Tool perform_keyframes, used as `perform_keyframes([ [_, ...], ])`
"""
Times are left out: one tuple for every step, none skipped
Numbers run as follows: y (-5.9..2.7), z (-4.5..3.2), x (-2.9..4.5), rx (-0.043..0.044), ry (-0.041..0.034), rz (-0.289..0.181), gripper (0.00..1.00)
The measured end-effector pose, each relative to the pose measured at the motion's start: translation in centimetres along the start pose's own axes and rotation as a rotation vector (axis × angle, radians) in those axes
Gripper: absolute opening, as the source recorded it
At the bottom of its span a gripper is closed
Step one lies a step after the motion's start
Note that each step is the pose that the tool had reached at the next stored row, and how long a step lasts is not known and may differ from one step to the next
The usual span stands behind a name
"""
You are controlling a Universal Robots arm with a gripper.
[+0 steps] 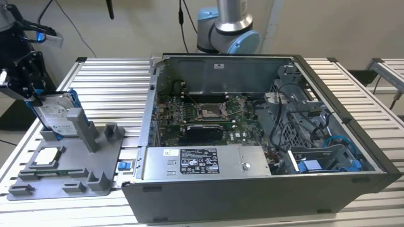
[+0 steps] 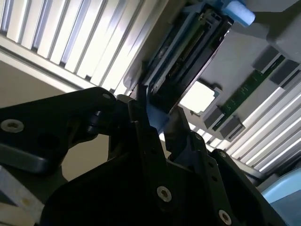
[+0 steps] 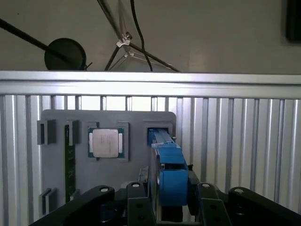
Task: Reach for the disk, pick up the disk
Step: 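Pick up the disk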
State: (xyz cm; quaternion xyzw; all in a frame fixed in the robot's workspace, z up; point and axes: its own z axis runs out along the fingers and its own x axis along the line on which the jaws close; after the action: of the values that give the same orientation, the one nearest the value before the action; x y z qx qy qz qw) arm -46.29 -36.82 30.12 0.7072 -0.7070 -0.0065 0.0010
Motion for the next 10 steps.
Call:
perform_keyframes([
  [0.0,0.18,0.0,0.0005,0.0,-0.003,1.0],
  [0.0,0.35,0.0,0.0009,-0.0001,-0.005,1.0],
  [0.0,0.45,0.0,0.0009,0.0,-0.006,1.0],
  [-0.01,0.5,0.0,0.0009,0.0001,-0.007,1.0],
  [0.0,0.5,0.0,0.0007,0.0001,-0.007,1.0],
  [0.0,0.5,0.0,0.0006,0.0002,-0.007,1.0],
  [-0.01,0.53,0.0,0.0009,0.0001,-0.007,1.0],
  [-0.01,0.57,0.0,0.0009,0.0,-0.007,1.0],
  [-0.01,0.58,0.0,0.0009,0.0001,-0.007,1.0],
  [-0.01,0.59,0.0,0.0008,0.0001,-0.007,1.0],
])
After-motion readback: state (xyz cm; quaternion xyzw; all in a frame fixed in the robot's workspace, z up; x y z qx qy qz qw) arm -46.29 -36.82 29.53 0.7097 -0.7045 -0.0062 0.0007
